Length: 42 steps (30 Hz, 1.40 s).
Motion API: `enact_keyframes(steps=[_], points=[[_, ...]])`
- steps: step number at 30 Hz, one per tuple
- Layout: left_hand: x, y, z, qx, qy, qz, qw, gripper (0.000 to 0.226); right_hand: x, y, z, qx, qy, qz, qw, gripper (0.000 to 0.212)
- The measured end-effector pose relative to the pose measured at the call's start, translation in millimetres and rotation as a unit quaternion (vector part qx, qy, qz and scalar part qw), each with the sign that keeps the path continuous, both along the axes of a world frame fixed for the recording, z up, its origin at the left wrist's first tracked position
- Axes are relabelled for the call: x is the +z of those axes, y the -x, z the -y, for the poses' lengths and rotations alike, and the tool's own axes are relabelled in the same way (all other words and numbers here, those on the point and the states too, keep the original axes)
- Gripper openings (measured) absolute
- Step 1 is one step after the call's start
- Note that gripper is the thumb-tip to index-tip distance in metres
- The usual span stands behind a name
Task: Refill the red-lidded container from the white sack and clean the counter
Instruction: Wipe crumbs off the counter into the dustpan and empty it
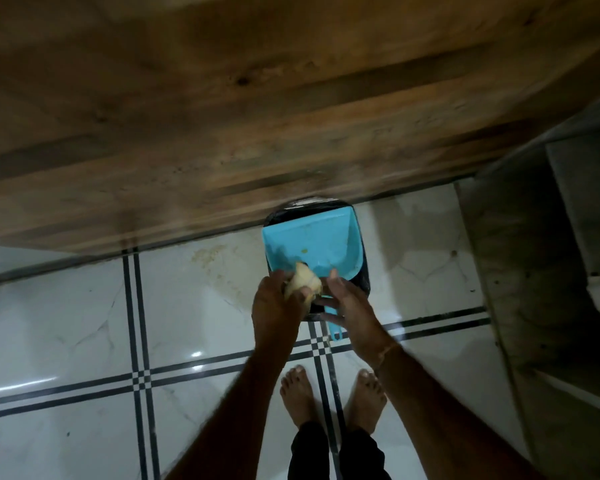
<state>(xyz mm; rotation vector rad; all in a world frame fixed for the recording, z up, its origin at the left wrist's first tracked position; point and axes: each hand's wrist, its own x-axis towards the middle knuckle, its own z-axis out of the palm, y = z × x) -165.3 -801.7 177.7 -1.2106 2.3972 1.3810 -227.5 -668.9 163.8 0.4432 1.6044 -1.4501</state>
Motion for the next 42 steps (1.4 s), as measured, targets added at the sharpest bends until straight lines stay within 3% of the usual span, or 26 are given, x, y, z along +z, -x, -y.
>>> enact_keyframes(steps=[1, 4, 8, 11, 13, 15, 18, 22, 27, 33, 38, 42], points=[[12, -4, -6, -0.060, 0.014, -0.005, 0.998, 0.026, 29, 2, -2, -0.015, 0.041, 0.036, 0.998, 0.044], [65, -12, -29, -0.163, 0.016, -0.013, 0.986, 0.030, 104, -1, -17, 0.019, 0.065, 0.020, 0.998, 0.032], [173, -15, -58, -0.055, -0.064, -0.058, 0.995, 0.041, 197, -11, -54, -0.059, 0.090, 0.015, 0.994, 0.028], [249, -10, -81, 0.039, -0.249, -0.032, 0.967, 0.064, 259, -18, -83, -0.123, 0.123, 0.015, 0.985, 0.036], [296, -1, -97, 0.024, -0.288, -0.021, 0.957, 0.043, 301, -21, -103, -0.157, 0.140, 0.007, 0.978, 0.040], [338, 11, -114, -0.018, -0.254, -0.027, 0.967, 0.023, 337, -21, -124, -0.189, 0.123, -0.016, 0.974, 0.044], [397, 32, -146, -0.084, -0.235, -0.079, 0.965, 0.018, 390, -15, -165, -0.239, 0.095, -0.047, 0.965, 0.053], [450, 68, -195, -0.159, -0.241, -0.133, 0.948, 0.019, 448, 4, -217, -0.287, 0.090, -0.107, 0.948, 0.033], [460, 133, -261, -0.232, -0.205, -0.191, 0.932, 0.033, 501, 38, -287, -0.335, 0.112, -0.202, 0.913, 0.023], [505, 187, -343, -0.267, -0.174, -0.236, 0.918, 0.025, 523, 73, -355, -0.384, -0.018, -0.314, 0.868, 0.041], [499, 239, -389, -0.371, -0.134, -0.188, 0.899, 0.034, 499, 109, -399, -0.393, -0.066, -0.365, 0.841, 0.012], [474, 287, -412, -0.462, -0.093, -0.148, 0.870, 0.035, 478, 145, -420, -0.394, -0.122, -0.342, 0.844, 0.023]])
